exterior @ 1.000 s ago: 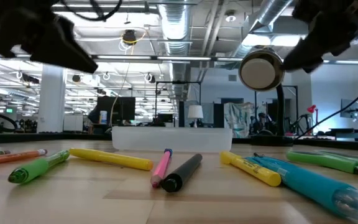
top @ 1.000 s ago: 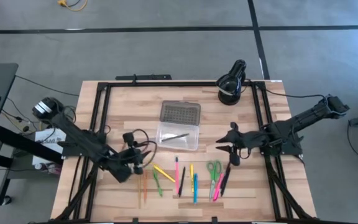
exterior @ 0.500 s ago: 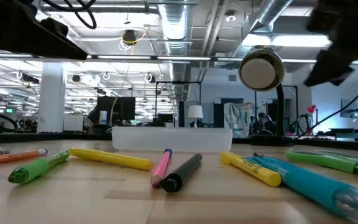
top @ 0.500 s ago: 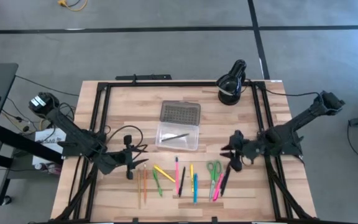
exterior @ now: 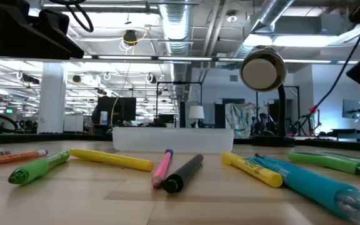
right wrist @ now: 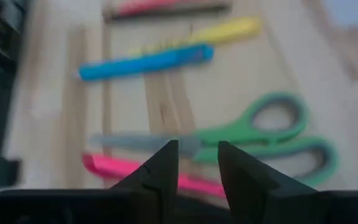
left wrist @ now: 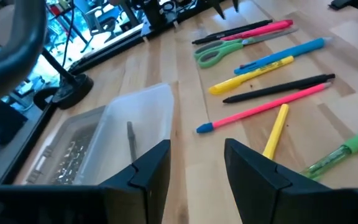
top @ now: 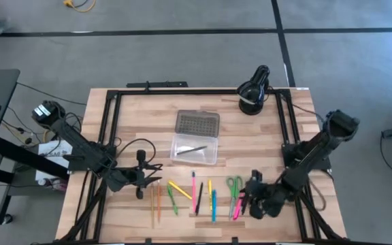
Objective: Pick & place school supplies into a supply box
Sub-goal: Put the right black pen into the transparent supply box
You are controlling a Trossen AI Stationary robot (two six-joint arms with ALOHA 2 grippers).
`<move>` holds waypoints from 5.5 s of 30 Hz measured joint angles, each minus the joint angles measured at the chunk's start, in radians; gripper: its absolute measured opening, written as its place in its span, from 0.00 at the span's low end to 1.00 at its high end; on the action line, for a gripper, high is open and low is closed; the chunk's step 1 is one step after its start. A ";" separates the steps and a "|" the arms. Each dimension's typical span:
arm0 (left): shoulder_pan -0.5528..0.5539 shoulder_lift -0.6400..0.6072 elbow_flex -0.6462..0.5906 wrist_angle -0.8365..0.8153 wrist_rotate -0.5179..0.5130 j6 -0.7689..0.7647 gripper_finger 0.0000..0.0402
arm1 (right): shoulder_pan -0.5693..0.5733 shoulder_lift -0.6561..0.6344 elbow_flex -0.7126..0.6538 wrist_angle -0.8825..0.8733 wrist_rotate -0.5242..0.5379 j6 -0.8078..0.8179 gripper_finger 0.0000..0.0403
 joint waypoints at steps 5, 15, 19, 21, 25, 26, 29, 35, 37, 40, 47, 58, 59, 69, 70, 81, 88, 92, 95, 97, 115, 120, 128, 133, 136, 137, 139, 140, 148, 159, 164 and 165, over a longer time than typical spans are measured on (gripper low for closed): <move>0.001 -0.006 0.000 0.025 -0.033 0.034 0.36 | 0.007 0.143 0.163 -0.245 -0.103 0.080 0.21; 0.004 -0.006 0.000 0.120 -0.053 0.055 0.36 | 0.058 0.151 0.305 -0.497 -0.105 0.316 0.18; 0.004 -0.006 0.000 0.122 -0.055 0.013 0.36 | 0.050 0.151 0.304 -0.565 -0.109 0.528 0.18; 0.004 -0.006 0.000 0.121 -0.055 -0.009 0.36 | 0.042 0.151 0.304 -0.569 -0.108 0.597 0.18; 0.004 -0.006 0.000 0.121 -0.055 -0.041 0.36 | 0.021 0.154 0.304 -0.582 -0.148 0.685 0.18; 0.004 -0.006 0.000 0.121 -0.055 -0.047 0.36 | 0.015 0.162 0.304 -0.587 -0.171 0.695 0.18; 0.004 -0.006 0.000 0.120 -0.056 -0.058 0.36 | 0.002 0.186 0.302 -0.595 -0.216 0.723 0.18; 0.004 -0.005 0.000 0.109 -0.056 -0.062 0.36 | -0.004 0.217 0.302 -0.583 -0.233 0.773 0.22; 0.004 -0.005 0.000 0.109 -0.056 -0.061 0.36 | -0.005 0.218 0.302 -0.582 -0.231 0.786 0.24; 0.004 -0.004 0.000 0.109 -0.056 -0.061 0.36 | -0.014 0.218 0.302 -0.576 -0.230 0.796 0.28; 0.004 -0.004 0.000 0.091 -0.056 -0.062 0.36 | -0.032 0.218 0.302 -0.558 -0.235 0.800 0.40; 0.004 -0.004 0.000 0.086 -0.049 -0.084 0.36 | -0.043 0.218 0.302 -0.552 -0.247 0.798 0.44; 0.004 -0.004 0.000 0.084 -0.049 -0.085 0.36 | -0.042 0.218 0.302 -0.552 -0.255 0.797 0.43; 0.004 -0.004 0.000 0.081 -0.048 -0.093 0.36 | -0.039 0.217 0.279 -0.535 -0.272 0.796 0.41; 0.004 -0.004 0.000 0.081 -0.048 -0.093 0.36 | -0.039 0.217 0.275 -0.528 -0.278 0.796 0.41; 0.004 -0.004 0.000 0.080 -0.048 -0.093 0.36 | -0.039 0.217 0.269 -0.515 -0.289 0.796 0.42; 0.004 -0.004 0.000 0.063 -0.048 -0.111 0.36 | -0.039 0.221 0.269 -0.513 -0.290 0.804 0.41; 0.003 -0.004 0.000 0.061 -0.048 -0.112 0.36 | -0.039 0.241 0.271 -0.502 -0.287 0.804 0.40; 0.003 -0.004 0.000 0.061 -0.048 -0.116 0.36 | -0.047 0.264 0.273 -0.492 -0.299 0.795 0.40; 0.003 -0.004 0.000 0.060 -0.048 -0.120 0.36 | -0.047 0.274 0.272 -0.485 -0.324 0.792 0.40; 0.004 -0.003 0.001 0.056 -0.048 -0.129 0.36 | -0.050 0.273 0.273 -0.560 -0.496 0.773 0.28; 0.003 -0.003 0.001 0.056 -0.048 -0.131 0.36 | -0.050 0.272 0.273 -0.575 -0.562 0.773 0.25; 0.003 -0.003 0.001 0.056 -0.036 -0.131 0.36 | -0.059 0.272 0.271 -0.578 -0.652 0.760 0.25; 0.003 -0.003 0.001 0.056 -0.027 -0.139 0.36 | -0.065 0.273 0.270 -0.575 -0.672 0.741 0.24; 0.003 -0.003 0.001 0.056 -0.025 -0.140 0.36 | -0.069 0.273 0.270 -0.574 -0.673 0.734 0.23; 0.004 -0.003 0.001 0.056 -0.024 -0.141 0.36 | -0.069 0.273 0.270 -0.574 -0.672 0.732 0.22; 0.004 -0.003 0.001 0.056 -0.024 -0.142 0.36 | -0.069 0.273 0.270 -0.573 -0.664 0.721 0.19; 0.003 -0.003 0.001 0.055 -0.024 -0.142 0.36 | -0.069 0.273 0.270 -0.571 -0.658 0.718 0.17; 0.003 -0.003 0.001 0.055 -0.024 -0.142 0.36 | -0.069 0.273 0.271 -0.578 -0.642 0.716 0.02; 0.004 -0.003 0.001 0.055 -0.027 -0.142 0.36 | -0.069 0.273 0.272 -0.618 -0.632 0.732 0.04; 0.003 -0.003 0.001 0.055 -0.029 -0.138 0.36 | -0.067 0.280 0.303 -0.701 -0.620 0.719 0.01; 0.004 -0.003 0.001 0.055 -0.030 -0.138 0.36 | -0.067 0.282 0.315 -0.733 -0.617 0.718 0.02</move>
